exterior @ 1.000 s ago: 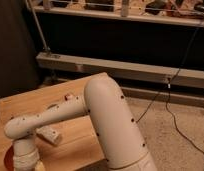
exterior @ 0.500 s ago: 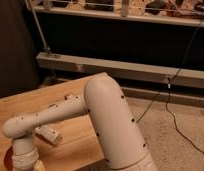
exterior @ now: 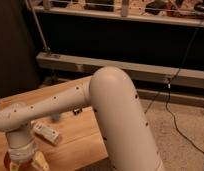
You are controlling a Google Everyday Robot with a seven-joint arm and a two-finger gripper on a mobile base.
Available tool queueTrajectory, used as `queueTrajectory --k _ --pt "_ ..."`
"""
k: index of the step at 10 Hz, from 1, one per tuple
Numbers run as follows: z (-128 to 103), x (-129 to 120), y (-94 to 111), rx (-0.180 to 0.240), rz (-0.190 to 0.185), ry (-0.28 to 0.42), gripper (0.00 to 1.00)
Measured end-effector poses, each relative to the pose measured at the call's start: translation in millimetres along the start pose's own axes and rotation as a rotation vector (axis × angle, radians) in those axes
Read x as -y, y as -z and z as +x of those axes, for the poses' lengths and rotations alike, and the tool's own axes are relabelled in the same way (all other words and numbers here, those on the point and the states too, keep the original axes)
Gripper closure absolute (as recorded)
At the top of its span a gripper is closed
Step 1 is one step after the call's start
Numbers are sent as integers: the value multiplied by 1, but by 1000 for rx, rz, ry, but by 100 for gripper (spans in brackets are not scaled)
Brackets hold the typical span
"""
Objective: Drag the pepper across the table
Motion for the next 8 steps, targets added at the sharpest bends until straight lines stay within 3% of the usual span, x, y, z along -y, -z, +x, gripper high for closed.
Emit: queueTrajectory --k 1,3,6,8 --pt "-4 -12 8 -46 -10 -46 20" --pt "-24 -47 25 -176 -37 -169 20" --pt "-50 -93 37 -318 -44 -355 20" --pt "-57 -104 38 -356 -45 -399 20"
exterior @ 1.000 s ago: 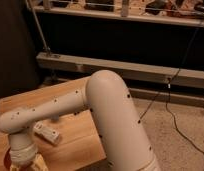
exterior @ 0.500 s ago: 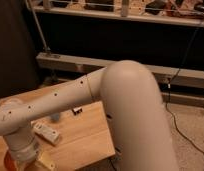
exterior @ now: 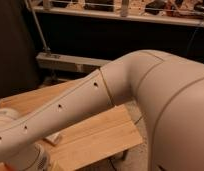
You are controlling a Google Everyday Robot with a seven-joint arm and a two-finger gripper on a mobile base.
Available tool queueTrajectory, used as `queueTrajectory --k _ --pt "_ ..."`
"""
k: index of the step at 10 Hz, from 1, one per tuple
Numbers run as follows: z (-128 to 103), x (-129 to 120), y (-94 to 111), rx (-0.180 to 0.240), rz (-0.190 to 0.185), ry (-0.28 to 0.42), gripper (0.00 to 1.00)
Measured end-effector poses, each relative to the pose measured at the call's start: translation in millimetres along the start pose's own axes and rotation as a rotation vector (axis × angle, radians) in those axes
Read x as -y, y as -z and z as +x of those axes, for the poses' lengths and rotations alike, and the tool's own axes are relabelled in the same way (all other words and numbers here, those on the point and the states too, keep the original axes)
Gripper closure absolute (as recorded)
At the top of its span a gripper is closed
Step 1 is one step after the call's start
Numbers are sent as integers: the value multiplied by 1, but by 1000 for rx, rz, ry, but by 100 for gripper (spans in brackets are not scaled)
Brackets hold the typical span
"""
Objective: Drag the pepper across the table
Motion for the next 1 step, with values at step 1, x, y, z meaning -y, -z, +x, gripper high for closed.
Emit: queueTrajectory --k 1 --pt "0 -2 0 -4 0 -7 20"
